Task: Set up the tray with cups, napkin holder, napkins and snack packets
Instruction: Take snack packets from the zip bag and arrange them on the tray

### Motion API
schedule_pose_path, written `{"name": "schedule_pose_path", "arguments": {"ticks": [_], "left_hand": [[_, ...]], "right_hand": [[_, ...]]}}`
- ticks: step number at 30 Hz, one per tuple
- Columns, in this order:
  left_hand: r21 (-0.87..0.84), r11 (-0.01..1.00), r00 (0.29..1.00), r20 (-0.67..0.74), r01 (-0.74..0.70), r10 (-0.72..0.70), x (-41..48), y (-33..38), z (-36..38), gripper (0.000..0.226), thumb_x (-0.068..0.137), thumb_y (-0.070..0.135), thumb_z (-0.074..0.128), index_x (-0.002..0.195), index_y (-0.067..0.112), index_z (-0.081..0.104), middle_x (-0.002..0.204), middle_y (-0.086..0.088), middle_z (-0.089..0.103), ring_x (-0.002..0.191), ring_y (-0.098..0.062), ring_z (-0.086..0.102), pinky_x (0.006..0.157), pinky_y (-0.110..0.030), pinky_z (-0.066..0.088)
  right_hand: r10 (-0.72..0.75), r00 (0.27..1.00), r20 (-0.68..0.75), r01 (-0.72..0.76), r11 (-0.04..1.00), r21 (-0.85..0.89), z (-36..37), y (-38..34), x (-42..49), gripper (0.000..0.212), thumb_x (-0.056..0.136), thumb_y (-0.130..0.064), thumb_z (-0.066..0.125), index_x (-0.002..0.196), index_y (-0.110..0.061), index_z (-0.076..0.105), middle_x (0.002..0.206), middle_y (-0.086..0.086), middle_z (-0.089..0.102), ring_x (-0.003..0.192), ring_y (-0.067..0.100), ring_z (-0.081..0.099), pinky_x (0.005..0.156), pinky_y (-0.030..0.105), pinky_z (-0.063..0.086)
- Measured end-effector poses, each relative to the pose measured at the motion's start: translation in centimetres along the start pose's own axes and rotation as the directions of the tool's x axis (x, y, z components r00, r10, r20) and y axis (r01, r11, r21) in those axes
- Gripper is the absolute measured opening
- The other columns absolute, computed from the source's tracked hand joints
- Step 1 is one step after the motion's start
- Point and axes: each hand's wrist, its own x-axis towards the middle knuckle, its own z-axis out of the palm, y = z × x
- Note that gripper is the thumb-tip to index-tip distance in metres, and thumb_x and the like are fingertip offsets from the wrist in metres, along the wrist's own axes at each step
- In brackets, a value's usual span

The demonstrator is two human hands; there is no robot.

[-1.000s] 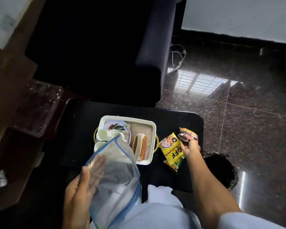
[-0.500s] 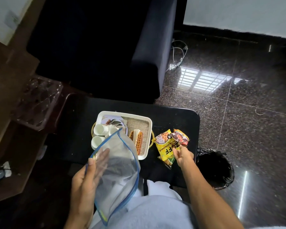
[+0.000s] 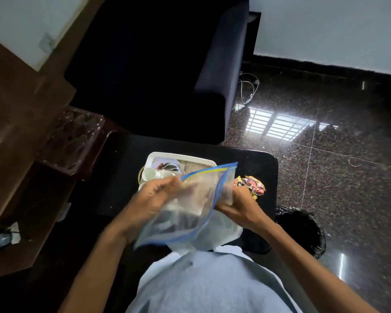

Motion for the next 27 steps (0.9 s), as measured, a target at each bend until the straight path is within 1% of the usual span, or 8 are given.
{"name": "schedule_pose_path", "arguments": {"ticks": [4, 9, 12, 14, 16, 20, 24, 27], "left_hand": [[-0.186, 0.977, 0.968, -0.243, -0.104, 0.057, -1.6, -3.0, -5.1, 0.070, 0.084, 0.081, 0.040, 0.129, 0.034, 0.067, 0.133, 0.006, 0.071, 0.130, -0.009, 0.062, 0.120, -0.041, 0.036], [-0.098, 0.991, 0.995, -0.044, 0.088, -0.092, -4.0, -10.0, -3.2, 0.098, 0.050, 0.095, 0.064, 0.139, 0.058, 0.048, 0.136, 0.026, 0.064, 0.132, -0.007, 0.058, 0.108, -0.035, 0.043], [-0.310, 0.943, 0.993, 0.054, 0.120, -0.108, -3.7, -12.8, 0.1, 0.099, 0.053, 0.080, 0.079, 0.142, 0.043, 0.052, 0.139, 0.009, 0.067, 0.136, -0.016, 0.057, 0.116, -0.045, 0.040], [-0.404, 0.902, 0.988, 0.094, 0.150, -0.122, -3.2, -13.9, 1.9, 0.102, 0.053, 0.066, 0.089, 0.140, 0.025, 0.057, 0.139, -0.003, 0.067, 0.134, -0.019, 0.058, 0.118, -0.049, 0.040], [-0.371, 0.919, 0.990, 0.083, 0.134, -0.111, -3.1, -14.4, 3.4, 0.102, 0.052, 0.056, 0.093, 0.139, 0.017, 0.058, 0.141, -0.008, 0.065, 0.128, -0.016, 0.062, 0.111, -0.040, 0.046], [-0.212, 0.976, 0.995, -0.068, 0.057, -0.073, -2.6, -15.6, 5.5, 0.081, 0.061, 0.046, 0.091, 0.127, 0.005, 0.066, 0.127, -0.012, 0.073, 0.119, -0.025, 0.069, 0.105, -0.039, 0.053], [-0.119, 0.990, 0.972, -0.213, 0.075, -0.100, -1.4, -17.0, 6.4, 0.033, 0.080, 0.017, 0.085, 0.109, 0.005, 0.074, 0.108, -0.012, 0.079, 0.094, -0.019, 0.072, 0.088, -0.032, 0.056], [-0.120, 0.986, 0.968, -0.208, 0.118, -0.142, -0.4, -16.9, 7.2, 0.008, 0.084, 0.009, 0.079, 0.092, 0.007, 0.077, 0.090, -0.010, 0.079, 0.079, -0.019, 0.068, 0.073, -0.029, 0.054]], "right_hand": [[0.282, 0.923, -0.263, -0.118, 0.855, 0.505, 1.8, -2.3, -1.3, 0.010, 0.092, -0.020, 0.069, 0.094, -0.010, 0.068, 0.083, 0.007, 0.077, 0.075, 0.021, 0.075, 0.072, 0.031, 0.061], [0.601, 0.699, -0.387, -0.096, 0.616, 0.782, 5.9, -5.5, -3.1, 0.049, 0.094, -0.004, 0.065, 0.129, -0.027, 0.039, 0.117, 0.013, 0.071, 0.093, 0.023, 0.075, 0.068, 0.029, 0.060], [0.626, 0.613, -0.482, -0.246, 0.731, 0.637, 9.3, -5.5, -5.7, 0.054, 0.093, 0.007, 0.057, 0.135, -0.019, 0.034, 0.119, 0.014, 0.068, 0.096, 0.017, 0.072, 0.075, 0.032, 0.061], [0.584, 0.656, -0.479, -0.456, 0.812, 0.365, 10.3, -5.2, -7.7, 0.047, 0.091, 0.003, 0.058, 0.132, -0.018, 0.048, 0.111, 0.009, 0.070, 0.099, 0.027, 0.069, 0.083, 0.036, 0.058], [0.457, 0.767, -0.452, -0.527, 0.849, -0.037, 10.5, -5.1, -9.6, 0.036, 0.090, 0.001, 0.059, 0.123, -0.013, 0.063, 0.115, 0.009, 0.068, 0.108, 0.027, 0.064, 0.092, 0.024, 0.047], [0.260, 0.952, -0.163, -0.306, 0.833, -0.461, 10.1, -5.5, -12.0, 0.042, 0.096, -0.011, 0.053, 0.138, -0.008, 0.056, 0.143, 0.015, 0.047, 0.132, 0.026, 0.046, 0.115, 0.025, 0.032], [0.332, 0.935, 0.126, -0.135, 0.662, -0.737, 9.2, -5.3, -14.2, 0.057, 0.086, -0.060, 0.056, 0.118, -0.014, 0.062, 0.136, 0.017, 0.053, 0.129, 0.033, 0.036, 0.110, 0.042, 0.036], [0.269, 0.958, 0.095, -0.088, 0.598, -0.797, 7.6, -4.8, -15.7, 0.072, 0.068, -0.078, 0.059, 0.120, -0.029, 0.053, 0.146, 0.020, 0.038, 0.136, 0.037, 0.020, 0.114, 0.050, 0.032]]}}
